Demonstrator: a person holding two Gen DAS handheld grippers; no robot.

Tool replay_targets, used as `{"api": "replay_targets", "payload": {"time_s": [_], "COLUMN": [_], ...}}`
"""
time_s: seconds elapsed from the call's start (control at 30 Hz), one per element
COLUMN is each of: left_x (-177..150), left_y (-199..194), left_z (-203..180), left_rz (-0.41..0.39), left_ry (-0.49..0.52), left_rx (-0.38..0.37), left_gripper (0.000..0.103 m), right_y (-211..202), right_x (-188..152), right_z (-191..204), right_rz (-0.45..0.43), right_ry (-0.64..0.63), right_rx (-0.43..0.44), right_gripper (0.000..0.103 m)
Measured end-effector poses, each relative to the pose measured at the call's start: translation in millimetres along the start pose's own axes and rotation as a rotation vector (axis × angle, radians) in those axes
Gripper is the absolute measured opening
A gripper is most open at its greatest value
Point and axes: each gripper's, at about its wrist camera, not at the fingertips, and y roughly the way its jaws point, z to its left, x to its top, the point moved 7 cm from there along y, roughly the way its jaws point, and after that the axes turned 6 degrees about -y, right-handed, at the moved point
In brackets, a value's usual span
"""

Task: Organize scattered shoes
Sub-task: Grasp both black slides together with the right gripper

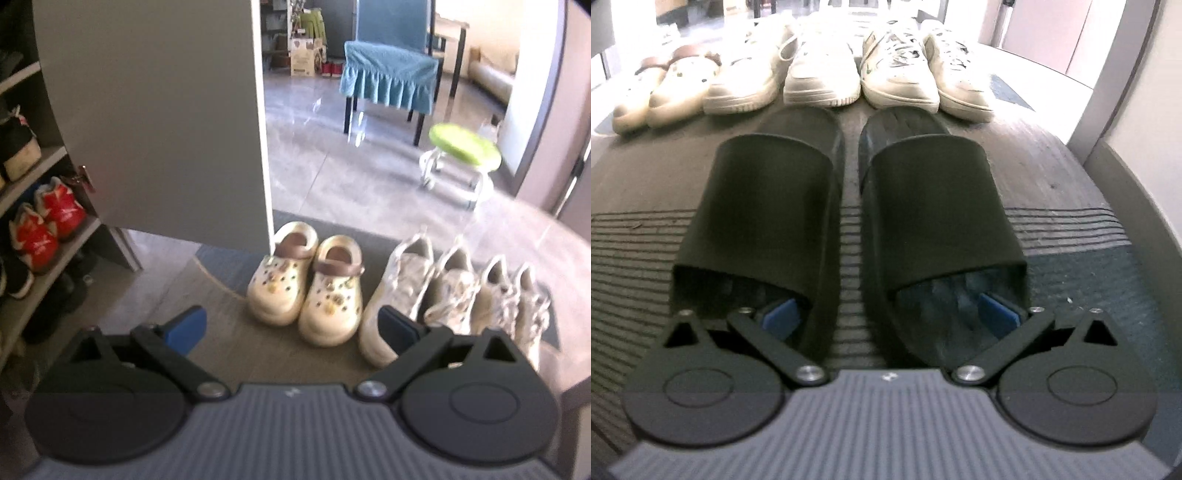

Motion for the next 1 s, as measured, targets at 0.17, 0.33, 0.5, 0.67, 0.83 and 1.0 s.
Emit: {"api": "replay_targets", "payload": {"time_s": [0.17,0.33,0.5,0.67,0.83,1.0], "left_x": [22,28,23,40,44,48], "left_y": [-9,-13,-6,-2,6,4], "left_z": [-7,-12,-13,0,23,47], "left_rz": [-0.108,-0.116,-0.090,-0.134,-0.116,-0.140], "left_ry": [0.017,-0.025,0.004,-0.029,-0.084,-0.092], "left_rx": [-0.052,-0.086,-0.049,0.002,0.036,0.089], "left_gripper": [0.101,0.102,0.102,0.102,0.102,0.102], "right_y": [17,19,13,-17,-34,-26], "right_x": [8,8,25,55,111,126], "right_z": [24,23,23,31,34,48], "right_rz": [-0.092,-0.112,-0.003,0.018,-0.043,-0.007], "right_ry": [-0.044,-0.016,-0.052,-0.098,-0.007,-0.056], "right_rx": [0.049,0.082,0.075,0.004,-0.017,0.049], "right_gripper": [0.103,0.103,0.099,0.076,0.062,0.058]}}
